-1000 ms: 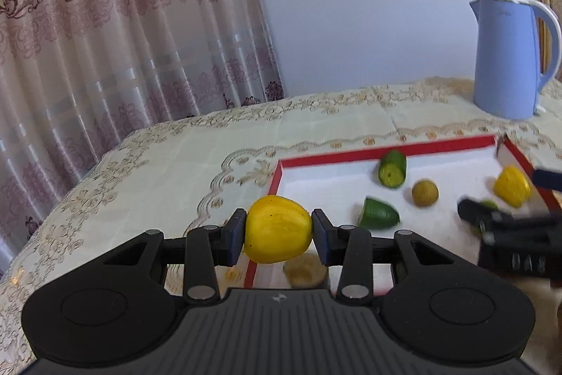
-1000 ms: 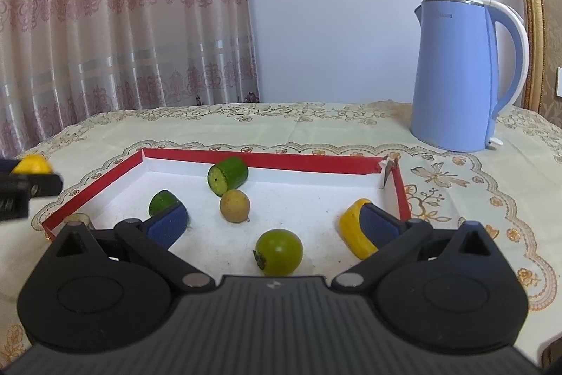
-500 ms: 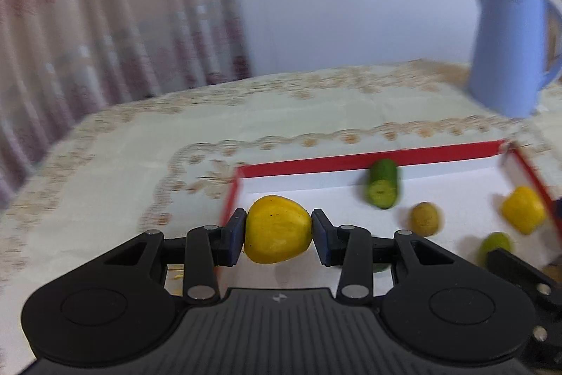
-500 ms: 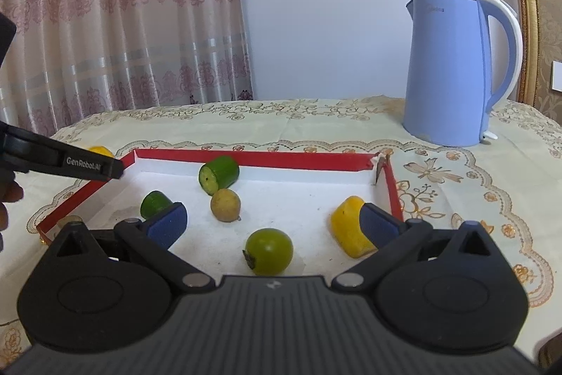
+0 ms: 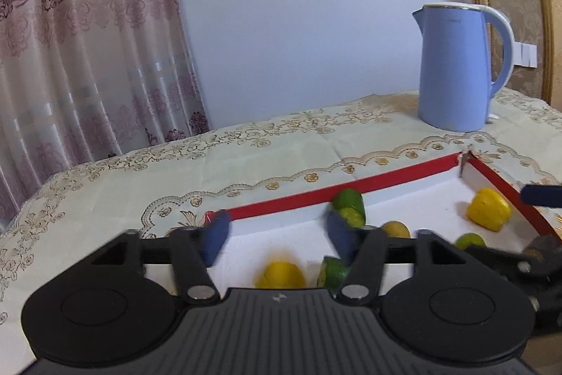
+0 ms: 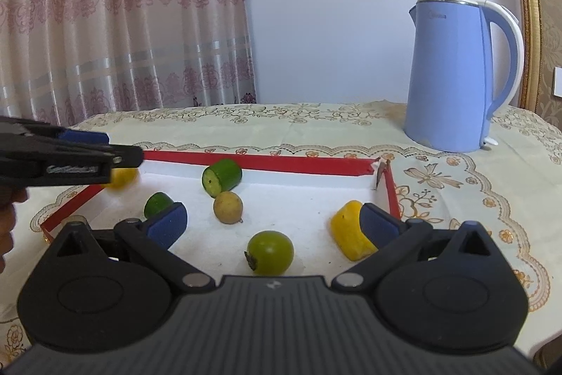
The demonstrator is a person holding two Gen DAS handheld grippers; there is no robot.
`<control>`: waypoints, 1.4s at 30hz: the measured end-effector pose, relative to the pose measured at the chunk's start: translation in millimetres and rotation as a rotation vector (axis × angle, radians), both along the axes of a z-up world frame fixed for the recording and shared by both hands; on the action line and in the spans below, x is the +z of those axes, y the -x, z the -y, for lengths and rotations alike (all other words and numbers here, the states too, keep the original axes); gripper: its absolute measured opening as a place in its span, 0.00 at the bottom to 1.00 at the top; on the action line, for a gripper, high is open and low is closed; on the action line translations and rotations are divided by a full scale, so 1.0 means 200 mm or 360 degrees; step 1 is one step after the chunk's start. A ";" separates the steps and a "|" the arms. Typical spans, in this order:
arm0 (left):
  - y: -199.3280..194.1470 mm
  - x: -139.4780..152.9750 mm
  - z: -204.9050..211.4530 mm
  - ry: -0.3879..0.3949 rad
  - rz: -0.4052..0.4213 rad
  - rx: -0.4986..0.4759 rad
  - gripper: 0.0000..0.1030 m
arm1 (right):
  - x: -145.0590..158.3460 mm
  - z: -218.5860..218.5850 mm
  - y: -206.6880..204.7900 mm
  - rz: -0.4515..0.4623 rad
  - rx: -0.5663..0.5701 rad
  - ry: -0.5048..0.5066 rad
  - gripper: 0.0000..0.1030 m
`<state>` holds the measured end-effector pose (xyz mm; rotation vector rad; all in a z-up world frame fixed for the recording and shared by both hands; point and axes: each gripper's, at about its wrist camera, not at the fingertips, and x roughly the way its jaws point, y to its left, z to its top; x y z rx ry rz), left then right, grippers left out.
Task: Organize fruits
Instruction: 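Lower the yellow pear-like fruit into the tray and open the left gripper, then grasp the green round fruit on the table with the right gripper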
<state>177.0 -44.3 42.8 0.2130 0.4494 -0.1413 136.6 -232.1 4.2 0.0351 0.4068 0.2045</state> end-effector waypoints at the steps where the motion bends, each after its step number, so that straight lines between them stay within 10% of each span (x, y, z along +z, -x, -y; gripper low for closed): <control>1: -0.02 0.00 0.01 -0.0015 -0.0006 -0.0001 0.70 | 0.00 0.00 0.00 -0.0002 0.0000 0.0000 1.00; 9: 0.00 0.07 -0.05 0.0043 -0.0018 0.0138 0.70 | -0.01 0.04 0.02 0.0074 0.0055 -0.0091 1.00; 17: 0.52 0.12 -0.26 0.0244 0.0104 0.0282 0.74 | 0.03 0.03 0.09 0.0231 0.0261 -0.0158 1.00; 23: 0.83 0.00 -0.26 0.0143 0.0161 0.0445 0.77 | 0.10 -0.02 0.22 0.0459 0.0281 -0.0007 1.00; 35: 0.80 -0.21 -0.42 0.0324 -0.0098 0.0668 0.77 | 0.04 -0.17 0.58 0.0018 0.0451 0.0238 1.00; 42: 0.84 -0.22 -0.39 0.0225 0.0046 0.0745 0.82 | -0.02 -0.25 0.56 -0.0062 0.0323 0.0192 1.00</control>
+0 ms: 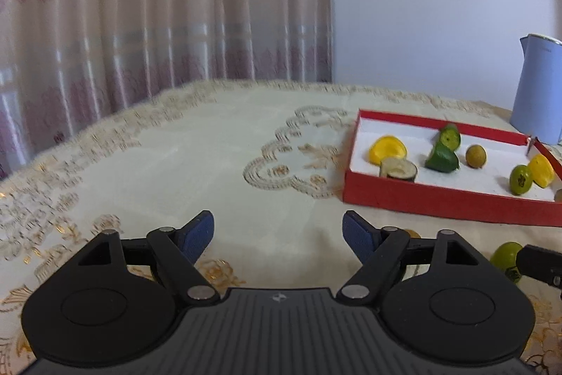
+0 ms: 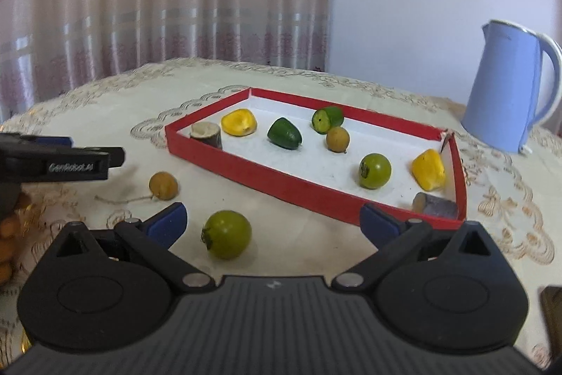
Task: Organize fruits
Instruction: 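Grasp the green round fruit on the table with the right gripper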
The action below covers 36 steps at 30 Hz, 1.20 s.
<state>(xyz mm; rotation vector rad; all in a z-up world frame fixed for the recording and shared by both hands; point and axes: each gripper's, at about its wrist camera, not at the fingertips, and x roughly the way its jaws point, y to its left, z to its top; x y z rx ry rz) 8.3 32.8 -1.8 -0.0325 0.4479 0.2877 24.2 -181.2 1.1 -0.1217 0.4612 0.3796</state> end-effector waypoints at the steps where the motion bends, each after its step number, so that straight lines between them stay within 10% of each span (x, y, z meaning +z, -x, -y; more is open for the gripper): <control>1: 0.01 0.00 0.01 -0.0025 0.0020 0.0017 0.82 | -0.01 0.00 0.01 0.0008 -0.0019 0.0006 1.00; 7: 0.03 0.02 0.02 -0.0017 0.0087 -0.0001 0.92 | -0.04 -0.05 0.00 -0.0016 0.0123 -0.0002 1.00; 19: -0.01 0.00 -0.04 0.0118 0.0008 -0.0001 0.94 | -0.09 -0.14 -0.06 -0.0146 0.0195 0.0157 0.32; 28: 0.01 0.00 -0.05 0.0153 0.0007 -0.0107 0.94 | -0.04 -0.05 -0.01 -0.0076 0.0113 0.0116 0.31; 36: 0.02 0.02 0.17 -0.0089 0.0020 -0.0404 0.94 | -0.05 0.22 -0.05 -0.0100 -0.0118 0.0025 0.31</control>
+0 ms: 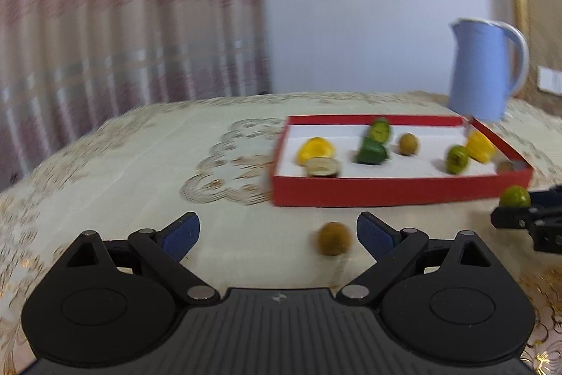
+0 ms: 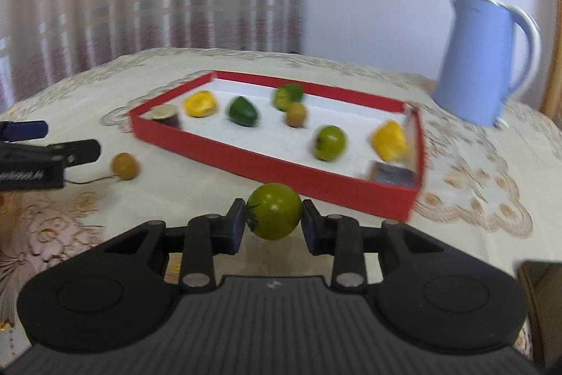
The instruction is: Organize fruits
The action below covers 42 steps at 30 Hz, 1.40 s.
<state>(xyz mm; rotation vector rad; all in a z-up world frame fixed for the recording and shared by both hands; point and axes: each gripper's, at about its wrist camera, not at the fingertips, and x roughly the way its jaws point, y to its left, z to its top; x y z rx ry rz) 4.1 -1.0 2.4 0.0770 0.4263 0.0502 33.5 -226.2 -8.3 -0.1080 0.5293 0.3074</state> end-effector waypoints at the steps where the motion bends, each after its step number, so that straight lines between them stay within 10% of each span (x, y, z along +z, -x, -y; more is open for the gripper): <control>1: -0.01 0.00 0.03 -0.0020 -0.0005 -0.0026 0.94 | -0.01 0.02 -0.01 -0.0015 -0.0014 -0.0003 0.31; 25: -0.24 -0.08 0.10 0.0007 -0.0333 -0.0002 0.94 | -0.05 0.04 -0.06 -0.0115 -0.0052 -0.0014 0.33; 29: -0.24 -0.08 0.11 -0.0008 -0.0336 -0.0002 0.94 | -0.05 0.01 -0.05 -0.0098 -0.0106 0.0073 0.53; 31: -0.24 -0.08 0.11 0.0001 -0.0341 -0.0002 0.94 | -0.06 0.01 -0.07 -0.0107 -0.0252 0.0135 0.97; 42: -0.25 -0.09 0.11 -0.0006 -0.0341 -0.0004 0.94 | -0.06 0.01 -0.07 -0.0135 -0.0268 0.0131 1.00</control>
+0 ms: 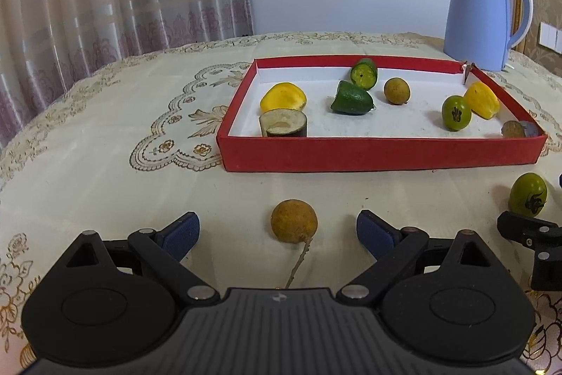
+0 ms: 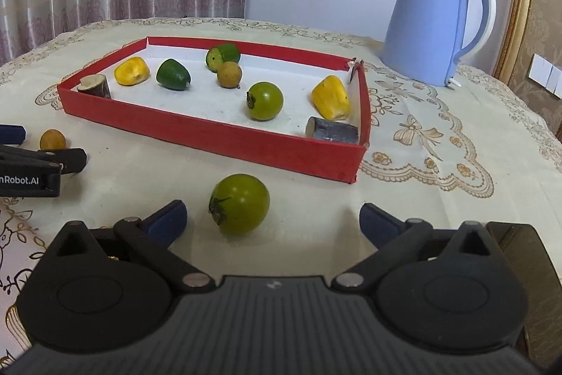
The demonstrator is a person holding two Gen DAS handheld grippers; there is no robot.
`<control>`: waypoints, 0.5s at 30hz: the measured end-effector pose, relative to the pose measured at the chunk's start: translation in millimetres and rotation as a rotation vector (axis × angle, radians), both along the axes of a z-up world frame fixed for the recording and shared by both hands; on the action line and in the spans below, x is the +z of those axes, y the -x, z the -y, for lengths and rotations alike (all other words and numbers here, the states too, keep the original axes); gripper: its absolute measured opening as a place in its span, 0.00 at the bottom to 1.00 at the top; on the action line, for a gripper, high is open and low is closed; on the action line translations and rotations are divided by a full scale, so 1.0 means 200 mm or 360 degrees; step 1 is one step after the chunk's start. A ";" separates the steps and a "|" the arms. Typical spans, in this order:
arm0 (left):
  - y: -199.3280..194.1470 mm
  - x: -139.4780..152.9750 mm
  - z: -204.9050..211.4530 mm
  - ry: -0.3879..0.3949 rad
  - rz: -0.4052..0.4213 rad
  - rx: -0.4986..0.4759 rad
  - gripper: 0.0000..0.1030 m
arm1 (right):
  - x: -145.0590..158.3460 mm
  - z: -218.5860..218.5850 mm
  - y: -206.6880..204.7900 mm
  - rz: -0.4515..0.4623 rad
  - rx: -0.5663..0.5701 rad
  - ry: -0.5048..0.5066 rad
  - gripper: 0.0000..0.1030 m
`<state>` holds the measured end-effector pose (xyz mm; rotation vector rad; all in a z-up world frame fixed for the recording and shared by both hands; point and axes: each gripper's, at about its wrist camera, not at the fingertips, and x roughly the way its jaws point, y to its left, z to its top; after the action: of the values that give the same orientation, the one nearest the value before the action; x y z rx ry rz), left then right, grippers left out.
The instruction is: Organize fruits
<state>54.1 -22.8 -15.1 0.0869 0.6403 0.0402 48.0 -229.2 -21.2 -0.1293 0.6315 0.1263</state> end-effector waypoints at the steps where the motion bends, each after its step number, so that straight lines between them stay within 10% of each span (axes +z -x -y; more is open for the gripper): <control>1: 0.00 0.00 0.01 -0.0024 0.0006 -0.0005 0.94 | 0.00 0.00 0.00 -0.0004 -0.0004 0.0001 1.00; 8: 0.01 0.00 0.07 -0.0137 0.0040 -0.0074 0.94 | -0.01 0.06 -0.01 -0.0056 -0.0016 -0.0131 1.00; 15: 0.00 0.00 -0.04 0.0145 -0.0016 -0.0139 0.94 | -0.02 0.05 -0.01 -0.0055 -0.0009 -0.0115 1.00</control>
<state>53.8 -14.5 -15.2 0.0272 0.6469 -0.0739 50.2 -239.5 -24.5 -0.0555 0.6612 0.1458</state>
